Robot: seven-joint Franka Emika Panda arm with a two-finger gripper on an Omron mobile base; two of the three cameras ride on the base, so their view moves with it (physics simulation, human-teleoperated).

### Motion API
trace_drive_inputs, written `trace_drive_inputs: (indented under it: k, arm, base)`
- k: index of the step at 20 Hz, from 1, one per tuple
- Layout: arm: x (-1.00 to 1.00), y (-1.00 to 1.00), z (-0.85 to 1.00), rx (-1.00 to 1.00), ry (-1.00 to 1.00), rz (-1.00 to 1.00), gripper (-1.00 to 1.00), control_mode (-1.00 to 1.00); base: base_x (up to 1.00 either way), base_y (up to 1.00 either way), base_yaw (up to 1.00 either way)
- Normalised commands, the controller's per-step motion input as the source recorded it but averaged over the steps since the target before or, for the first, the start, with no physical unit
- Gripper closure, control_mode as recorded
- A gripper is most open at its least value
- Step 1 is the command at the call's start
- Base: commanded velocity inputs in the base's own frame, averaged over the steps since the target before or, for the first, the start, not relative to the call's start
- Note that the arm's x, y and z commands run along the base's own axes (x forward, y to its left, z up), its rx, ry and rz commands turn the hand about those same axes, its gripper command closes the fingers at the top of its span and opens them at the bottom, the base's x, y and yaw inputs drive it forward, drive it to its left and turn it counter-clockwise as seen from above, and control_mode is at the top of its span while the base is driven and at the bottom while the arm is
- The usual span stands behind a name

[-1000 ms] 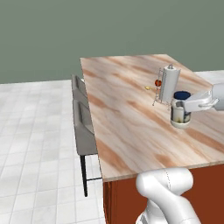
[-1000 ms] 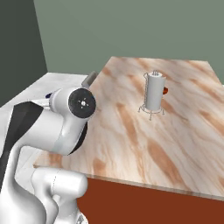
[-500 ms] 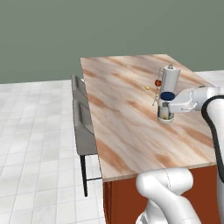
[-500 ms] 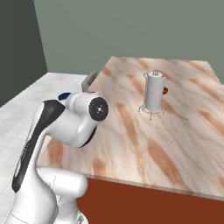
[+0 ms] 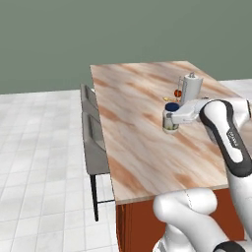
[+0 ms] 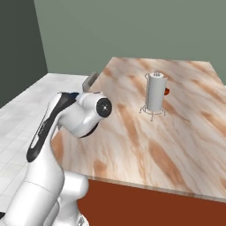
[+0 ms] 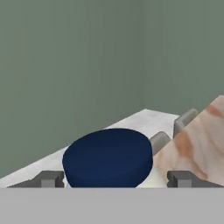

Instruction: Move the mustard and mayonnaise from the cabinet to the dining counter.

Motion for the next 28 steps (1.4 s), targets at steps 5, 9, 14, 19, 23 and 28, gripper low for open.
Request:
trace_drive_inputs:
  k: [5, 9, 14, 19, 23, 28]
  arm:
    - [0.5, 0.01, -0.3, 0.0, 0.05, 0.01, 1.0, -1.0]
    - [0.51, 0.01, -0.21, -0.12, 0.0, 0.02, 1.0, -1.0]
    - [0.42, 0.08, -0.16, -0.12, -0.02, 0.04, 1.0, -1.0]
    - [0.34, 0.0, -0.1, -0.01, 0.0, 0.03, 1.0, -1.0]
    - [0.38, 0.0, -0.05, 0.04, 0.0, 0.03, 1.0, -1.0]
    - [0.34, 0.06, -0.16, 0.05, 0.0, 0.03, 1.0, -1.0]
  base:
    - [0.0, 0.0, 0.0]
    - [0.0, 0.0, 0.0]
    - [0.0, 0.0, 0.0]
    - [0.0, 0.0, 0.0]
    - [0.0, 0.0, 0.0]
    - [0.0, 0.0, 0.0]
